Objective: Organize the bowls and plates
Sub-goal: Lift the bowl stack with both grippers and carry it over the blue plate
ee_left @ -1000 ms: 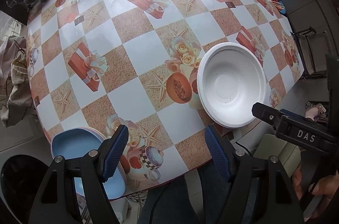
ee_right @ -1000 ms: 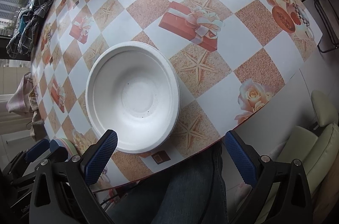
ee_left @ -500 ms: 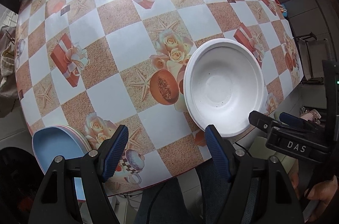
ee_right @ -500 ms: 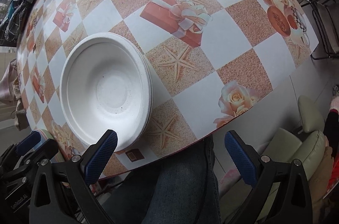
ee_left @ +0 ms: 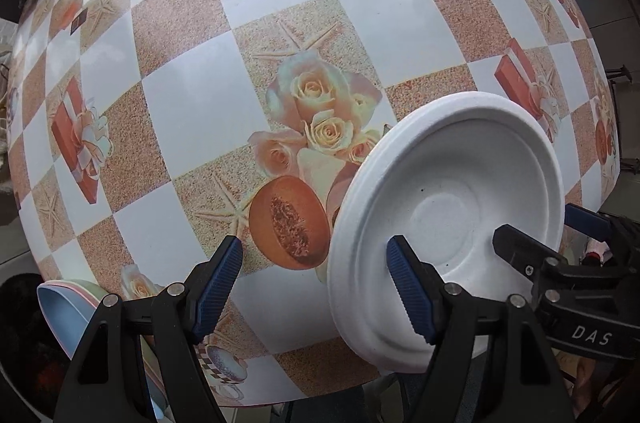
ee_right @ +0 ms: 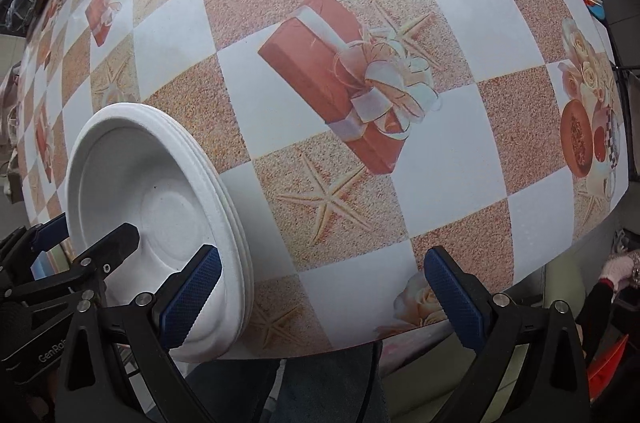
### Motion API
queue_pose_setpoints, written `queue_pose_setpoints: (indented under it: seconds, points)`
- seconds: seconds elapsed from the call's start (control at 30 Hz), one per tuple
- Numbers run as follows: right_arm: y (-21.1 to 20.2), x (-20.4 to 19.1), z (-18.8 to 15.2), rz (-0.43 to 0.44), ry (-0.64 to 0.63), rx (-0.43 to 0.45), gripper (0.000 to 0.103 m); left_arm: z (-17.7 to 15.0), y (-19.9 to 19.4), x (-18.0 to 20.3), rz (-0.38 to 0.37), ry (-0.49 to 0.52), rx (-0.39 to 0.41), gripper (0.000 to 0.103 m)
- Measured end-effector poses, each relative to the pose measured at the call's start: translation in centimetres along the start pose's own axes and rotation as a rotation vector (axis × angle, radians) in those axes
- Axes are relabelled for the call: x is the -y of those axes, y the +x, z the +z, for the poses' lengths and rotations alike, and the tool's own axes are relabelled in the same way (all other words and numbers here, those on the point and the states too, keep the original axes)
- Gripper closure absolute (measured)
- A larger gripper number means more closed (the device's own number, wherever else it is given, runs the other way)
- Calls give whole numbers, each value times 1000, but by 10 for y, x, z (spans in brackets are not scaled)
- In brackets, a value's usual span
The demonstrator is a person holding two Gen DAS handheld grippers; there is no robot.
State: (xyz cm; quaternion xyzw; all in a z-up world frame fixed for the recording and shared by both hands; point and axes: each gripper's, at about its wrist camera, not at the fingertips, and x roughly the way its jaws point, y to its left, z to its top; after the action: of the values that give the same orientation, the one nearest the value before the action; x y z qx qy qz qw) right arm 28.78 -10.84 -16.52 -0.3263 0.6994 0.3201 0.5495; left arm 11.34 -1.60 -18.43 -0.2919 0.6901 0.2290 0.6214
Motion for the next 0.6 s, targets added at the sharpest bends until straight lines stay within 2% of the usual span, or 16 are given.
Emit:
queue_pose_setpoints:
  seconds: [0.13,0.47,0.6]
  points:
    - [5,-1,12,-9,-26,-2,1,5,4,-4,-28,-40,7,24]
    - [5,-1,12,-3,-55,29,0,7,5,-2,-24,-32,21,24]
    - [7,-3,6,-9,-74,-4,0,4,5,-4,-22,-35,21,24]
